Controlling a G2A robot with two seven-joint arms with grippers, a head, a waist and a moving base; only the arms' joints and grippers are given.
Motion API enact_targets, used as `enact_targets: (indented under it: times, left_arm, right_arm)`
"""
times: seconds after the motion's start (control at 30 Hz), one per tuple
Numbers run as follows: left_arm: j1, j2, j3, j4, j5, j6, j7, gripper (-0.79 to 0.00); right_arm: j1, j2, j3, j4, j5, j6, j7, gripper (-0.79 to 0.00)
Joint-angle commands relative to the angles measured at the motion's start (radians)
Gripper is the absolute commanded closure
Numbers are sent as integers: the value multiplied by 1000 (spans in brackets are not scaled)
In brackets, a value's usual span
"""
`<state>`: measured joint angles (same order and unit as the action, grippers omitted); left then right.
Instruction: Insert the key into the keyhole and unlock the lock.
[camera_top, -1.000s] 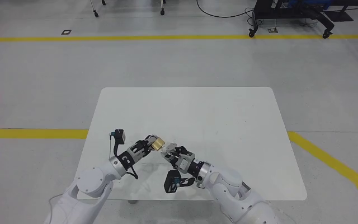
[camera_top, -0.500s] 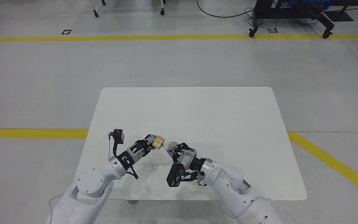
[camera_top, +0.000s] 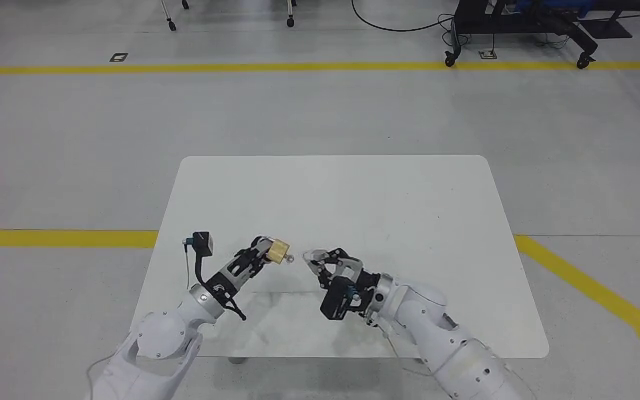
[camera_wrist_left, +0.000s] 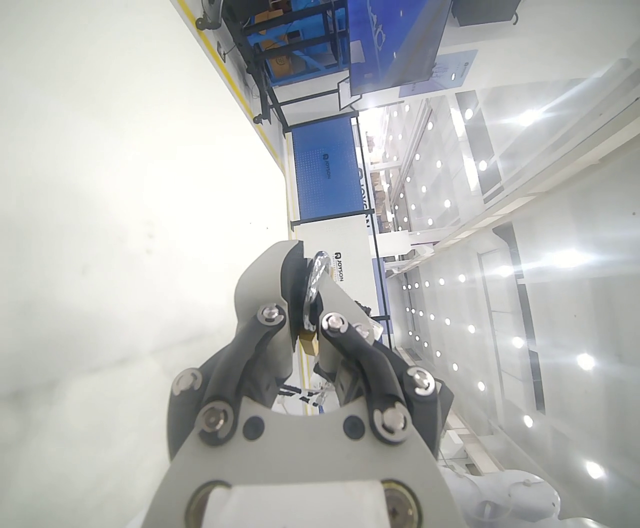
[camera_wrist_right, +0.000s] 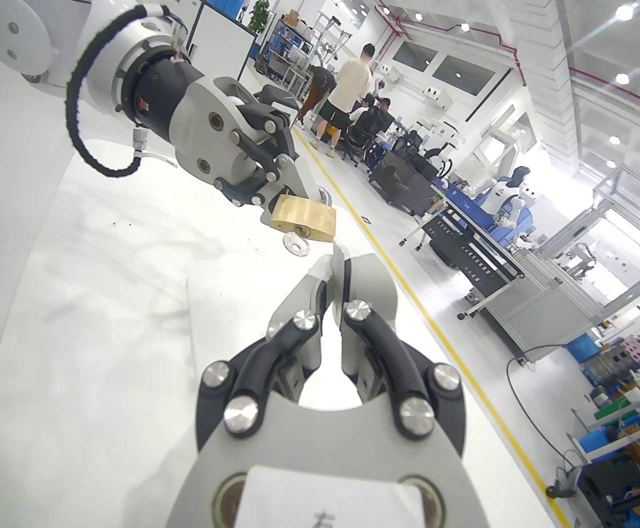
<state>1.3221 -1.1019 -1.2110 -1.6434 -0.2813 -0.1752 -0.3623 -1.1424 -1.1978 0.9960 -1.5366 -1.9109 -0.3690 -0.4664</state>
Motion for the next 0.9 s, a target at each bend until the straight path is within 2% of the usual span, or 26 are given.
enact_targets:
  times: [0.0, 0.03, 0.07, 0.1, 0.17, 0.2, 0.27, 0.37, 0.5, 0.67, 0.7, 0.73, 0.87]
  left_arm:
    - [0, -1, -2, -1, -3, 3, -9, 0]
    - [0, -1, -3, -1, -3, 3, -11, 0]
    - [0, -2, -4, -1, -7, 3, -15, 0]
    - [0, -3, -5, 0, -7, 2, -16, 0]
    - [0, -4, -7, -1, -5, 1, -21, 0]
    - [1, -4, -7, -1, -4, 0, -22, 0]
    - [3, -5, -9, -2, -1, 0, -23, 0]
    - [6, -6, -11, -8, 7, -1, -27, 0]
    - [9, -8, -9, -14, 36, 2, -19, 0]
    - [7, -13, 4, -24, 77, 14, -3, 0]
    - [7, -14, 7, -26, 83, 15, 0, 0]
    - [7, -15, 9, -27, 87, 16, 2, 0]
    - [6, -17, 9, -27, 100, 15, 5, 0]
  right_arm:
    - [-8, 2, -8, -17, -54, 24, 10, -416]
    - [-13, 3, -12, -27, -82, 39, 22, -499]
    - [-18, 3, -18, -36, -109, 51, 36, -536]
    - [-22, 3, -23, -44, -130, 63, 53, -560]
    - [-28, 2, -35, -58, -158, 74, 78, -548]
    - [-28, 1, -39, -62, -162, 73, 82, -517]
    - [-29, 0, -44, -65, -165, 77, 85, -400]
    - [-27, -2, -48, -63, -168, 84, 84, -348]
    - [-27, -3, -52, -59, -172, 90, 78, -200]
    - [-26, -6, -61, -57, -177, 94, 82, -123]
    - [-24, -7, -62, -55, -176, 94, 83, -89]
    - [-23, -8, -63, -52, -170, 92, 84, -6]
    - [-16, -11, -56, -35, -116, 71, 74, 0]
